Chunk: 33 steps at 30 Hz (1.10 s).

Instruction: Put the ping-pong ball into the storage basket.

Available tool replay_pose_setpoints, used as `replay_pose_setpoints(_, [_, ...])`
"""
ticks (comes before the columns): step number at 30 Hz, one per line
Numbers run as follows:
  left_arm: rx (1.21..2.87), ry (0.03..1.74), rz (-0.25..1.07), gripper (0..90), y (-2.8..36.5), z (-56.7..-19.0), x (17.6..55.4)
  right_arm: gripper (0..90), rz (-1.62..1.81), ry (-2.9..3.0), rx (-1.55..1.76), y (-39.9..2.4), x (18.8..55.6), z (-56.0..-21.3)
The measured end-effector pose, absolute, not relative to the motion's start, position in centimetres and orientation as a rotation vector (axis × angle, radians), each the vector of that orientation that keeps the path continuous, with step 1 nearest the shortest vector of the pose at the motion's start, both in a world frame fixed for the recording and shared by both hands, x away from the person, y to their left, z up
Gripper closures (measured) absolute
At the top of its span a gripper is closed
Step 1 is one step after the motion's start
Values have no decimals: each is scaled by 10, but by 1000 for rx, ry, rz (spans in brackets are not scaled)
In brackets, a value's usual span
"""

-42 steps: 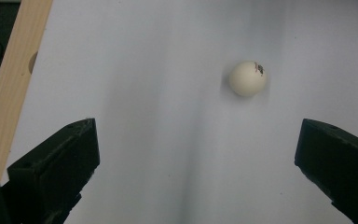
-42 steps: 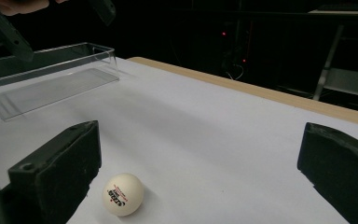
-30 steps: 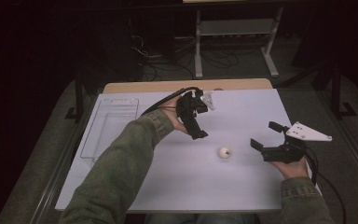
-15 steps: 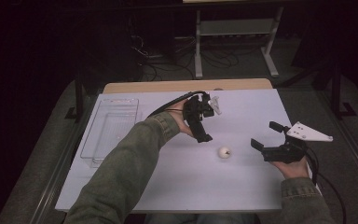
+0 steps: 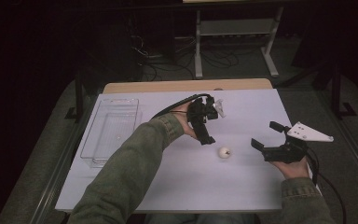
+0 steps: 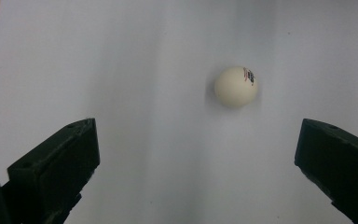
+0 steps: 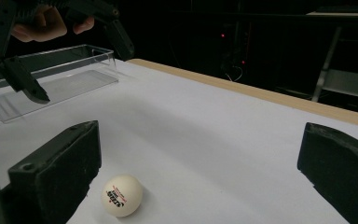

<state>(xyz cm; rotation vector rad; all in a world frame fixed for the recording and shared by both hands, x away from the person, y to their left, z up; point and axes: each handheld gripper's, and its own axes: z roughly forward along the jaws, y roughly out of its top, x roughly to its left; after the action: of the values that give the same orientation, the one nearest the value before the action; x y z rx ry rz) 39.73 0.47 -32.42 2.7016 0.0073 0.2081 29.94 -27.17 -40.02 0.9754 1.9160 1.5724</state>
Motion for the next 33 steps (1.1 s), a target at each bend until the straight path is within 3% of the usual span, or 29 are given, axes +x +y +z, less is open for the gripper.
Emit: replay_pose_setpoints(33, [2740,-40,152,0,-21,-347,397,0,1577,1900,976,-275,299,-400])
